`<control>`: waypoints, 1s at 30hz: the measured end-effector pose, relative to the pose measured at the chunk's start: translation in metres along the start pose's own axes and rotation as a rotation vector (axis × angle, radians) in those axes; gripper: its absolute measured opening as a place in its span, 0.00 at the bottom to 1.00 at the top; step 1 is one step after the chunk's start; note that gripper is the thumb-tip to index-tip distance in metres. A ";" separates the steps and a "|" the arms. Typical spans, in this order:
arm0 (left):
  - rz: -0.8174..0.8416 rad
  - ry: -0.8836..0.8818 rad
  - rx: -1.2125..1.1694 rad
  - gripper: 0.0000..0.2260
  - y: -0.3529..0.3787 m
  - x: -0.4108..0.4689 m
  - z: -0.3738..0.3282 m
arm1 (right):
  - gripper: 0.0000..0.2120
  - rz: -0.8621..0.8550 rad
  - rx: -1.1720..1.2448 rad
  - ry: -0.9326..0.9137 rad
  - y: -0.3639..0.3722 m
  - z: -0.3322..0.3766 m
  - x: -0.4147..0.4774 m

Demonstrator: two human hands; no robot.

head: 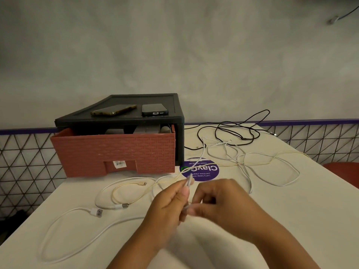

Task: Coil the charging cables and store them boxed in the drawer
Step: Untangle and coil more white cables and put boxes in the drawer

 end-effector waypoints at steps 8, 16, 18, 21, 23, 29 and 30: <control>0.039 -0.034 -0.090 0.21 -0.004 -0.002 -0.009 | 0.11 -0.476 0.039 -0.036 -0.059 -0.011 -0.009; -0.011 -0.173 -0.569 0.12 -0.020 -0.003 -0.003 | 0.08 -0.604 -0.101 0.116 -0.077 -0.048 -0.017; -0.044 -0.189 -0.640 0.08 -0.026 -0.002 -0.002 | 0.06 -0.464 -0.153 0.188 -0.065 -0.057 -0.012; -0.102 -0.204 -0.798 0.13 -0.036 0.001 0.003 | 0.08 -0.242 -0.293 0.230 -0.040 -0.061 -0.004; -0.139 -0.199 -0.882 0.13 -0.042 0.003 0.004 | 0.08 -0.191 -0.351 0.226 -0.030 -0.058 -0.001; -0.187 -0.190 -1.020 0.17 -0.050 0.005 0.007 | 0.12 -0.087 -0.200 0.274 -0.011 -0.063 0.001; -0.192 -0.186 -1.041 0.17 -0.050 0.006 0.008 | 0.11 -0.039 -0.145 0.287 -0.005 -0.066 0.001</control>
Point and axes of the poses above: each hand's wrist, its own x-axis towards the middle knuckle, its own y-axis out of the palm, z = x × y, the point moved 10 cm from there along x, towards the middle knuckle, and after that the axes turned 7 degrees about -y, right-handed, at the moved point
